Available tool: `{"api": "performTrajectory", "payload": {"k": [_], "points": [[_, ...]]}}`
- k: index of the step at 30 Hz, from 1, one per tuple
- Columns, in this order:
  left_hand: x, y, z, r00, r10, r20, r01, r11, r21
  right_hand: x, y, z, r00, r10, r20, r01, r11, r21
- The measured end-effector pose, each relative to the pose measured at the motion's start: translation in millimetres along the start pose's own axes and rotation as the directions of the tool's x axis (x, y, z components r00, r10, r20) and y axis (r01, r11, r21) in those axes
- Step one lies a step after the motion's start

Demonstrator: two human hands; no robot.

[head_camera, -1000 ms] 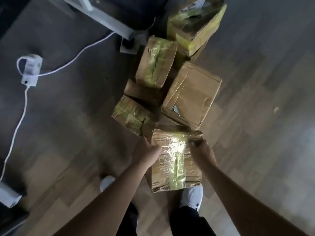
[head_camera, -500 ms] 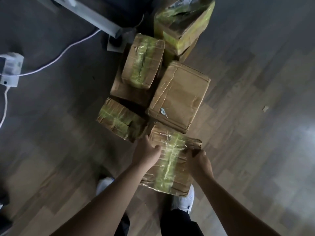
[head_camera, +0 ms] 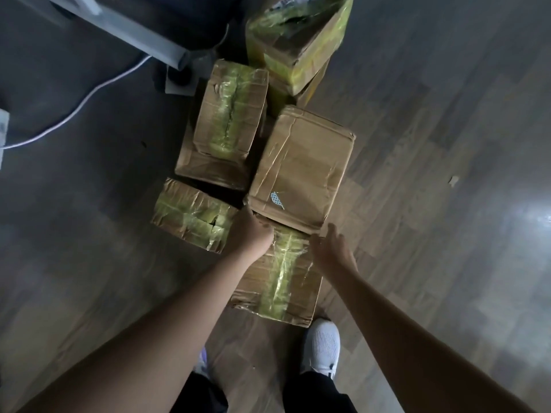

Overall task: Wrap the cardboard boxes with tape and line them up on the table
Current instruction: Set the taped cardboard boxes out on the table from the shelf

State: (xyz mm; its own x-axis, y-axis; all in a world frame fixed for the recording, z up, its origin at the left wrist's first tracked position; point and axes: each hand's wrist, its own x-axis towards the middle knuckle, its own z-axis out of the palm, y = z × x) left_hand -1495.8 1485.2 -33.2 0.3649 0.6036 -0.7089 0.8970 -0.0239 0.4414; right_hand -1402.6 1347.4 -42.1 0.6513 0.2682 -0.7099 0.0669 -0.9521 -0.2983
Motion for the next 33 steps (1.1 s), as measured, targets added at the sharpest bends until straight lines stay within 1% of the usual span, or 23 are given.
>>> {"api": "performTrajectory", "payload": {"k": [2, 5, 7, 10, 13, 16, 19, 20, 22, 24, 25, 27, 29, 31, 32, 33], "points": [[15.5, 6.7, -5.0, 0.999, 0.011, -0.053, -0.011, 1.0, -0.008, 17.1, -8.9, -4.1, 0.999, -0.009, -0.053, 0.009, 1.0, 0.015], [41.2, 13.3, -7.6, 0.999, -0.001, -0.036, 0.0, 1.0, -0.021, 47.3, -23.1, -2.6, 0.995, 0.057, -0.081, -0.047, 0.992, 0.117], [56.0, 14.3, -5.7, 1.0, -0.002, -0.02, 0.0, 0.998, -0.066, 62.4, -28.3, 3.1, 0.991, 0.103, -0.086, -0.084, 0.975, 0.207], [67.9, 11.5, -2.8, 0.999, -0.026, -0.025, 0.022, 0.986, -0.168, 69.7, -25.9, 11.9, 0.984, 0.119, -0.13, -0.072, 0.945, 0.319], [59.3, 16.9, -3.7, 0.999, 0.001, -0.032, -0.009, 0.965, -0.262, 64.5, -19.1, 2.3, 0.97, 0.123, -0.208, -0.038, 0.927, 0.373], [31.2, 32.9, -19.6, 0.998, 0.032, -0.062, -0.052, 0.933, -0.357, 48.2, -20.3, -25.2, 0.959, 0.149, -0.242, -0.034, 0.904, 0.426], [-4.0, 54.4, -51.7, 0.999, -0.027, -0.028, 0.007, 0.843, -0.539, 14.9, -24.5, -64.8, 0.959, 0.159, -0.235, -0.031, 0.883, 0.469], [-16.2, 62.3, -64.6, 0.999, -0.025, -0.03, 0.004, 0.827, -0.563, 0.8, -25.8, -80.8, 0.962, 0.137, -0.236, -0.01, 0.882, 0.472], [-42.6, 80.7, -93.9, 0.996, -0.004, -0.088, -0.045, 0.834, -0.549, -33.0, -32.1, -117.4, 0.968, 0.068, -0.242, 0.057, 0.878, 0.475], [-70.4, 100.7, -128.7, 0.986, -0.004, -0.166, -0.091, 0.821, -0.564, -69.1, -43.0, -152.8, 0.978, -0.003, -0.21, 0.109, 0.861, 0.497], [-85.0, 111.4, -147.9, 0.986, -0.008, -0.164, -0.09, 0.809, -0.581, -87.6, -49.9, -170.2, 0.983, -0.041, -0.181, 0.129, 0.849, 0.513], [-113.0, 135.7, -185.7, 0.999, -0.003, -0.053, -0.028, 0.811, -0.584, -119.3, -64.3, -207.8, 0.982, -0.118, -0.15, 0.179, 0.836, 0.519], [-142.2, 160.3, -220.6, 0.999, -0.032, 0.014, 0.035, 0.861, -0.507, -143.4, -80.9, -248.3, 0.967, -0.199, -0.162, 0.252, 0.847, 0.467], [-175.2, 177.6, -247.2, 0.996, -0.068, 0.053, 0.085, 0.879, -0.469, -166.2, -98.2, -282.9, 0.943, -0.284, -0.173, 0.331, 0.86, 0.389], [-192.6, 185.1, -258.5, 0.996, -0.068, 0.06, 0.088, 0.874, -0.478, -176.5, -107.6, -297.2, 0.935, -0.312, -0.171, 0.354, 0.861, 0.364], [-209.6, 190.3, -269.0, 0.999, -0.048, 0.023, 0.053, 0.869, -0.492, -186.5, -117.3, -309.0, 0.93, -0.33, -0.162, 0.367, 0.86, 0.354]]}}
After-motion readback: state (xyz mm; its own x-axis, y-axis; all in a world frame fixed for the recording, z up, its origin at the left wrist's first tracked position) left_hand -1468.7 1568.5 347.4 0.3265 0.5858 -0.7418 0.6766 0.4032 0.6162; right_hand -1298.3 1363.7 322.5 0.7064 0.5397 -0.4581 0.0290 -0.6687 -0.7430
